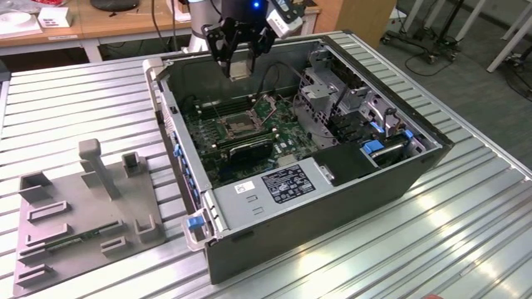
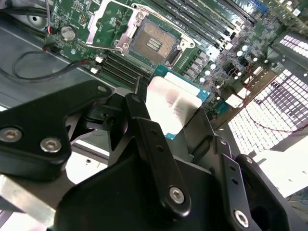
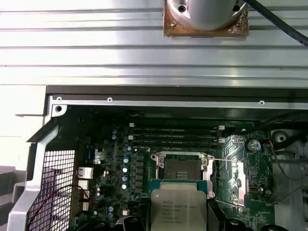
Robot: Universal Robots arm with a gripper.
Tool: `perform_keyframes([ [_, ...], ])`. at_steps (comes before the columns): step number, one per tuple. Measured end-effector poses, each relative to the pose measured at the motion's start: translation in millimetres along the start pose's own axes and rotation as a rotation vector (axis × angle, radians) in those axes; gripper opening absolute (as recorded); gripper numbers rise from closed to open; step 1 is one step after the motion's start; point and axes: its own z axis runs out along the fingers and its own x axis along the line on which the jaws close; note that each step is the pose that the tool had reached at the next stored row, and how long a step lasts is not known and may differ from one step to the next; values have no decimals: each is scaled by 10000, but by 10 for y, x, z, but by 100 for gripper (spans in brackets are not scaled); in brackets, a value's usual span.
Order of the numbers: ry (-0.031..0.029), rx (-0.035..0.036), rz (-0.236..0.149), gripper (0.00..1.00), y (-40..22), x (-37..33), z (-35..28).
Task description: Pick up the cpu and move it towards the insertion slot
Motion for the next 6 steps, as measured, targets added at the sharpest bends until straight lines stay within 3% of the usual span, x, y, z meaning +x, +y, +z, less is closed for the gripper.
perform_keyframes([
  [6, 0, 0, 0, 55, 7, 0, 4],
])
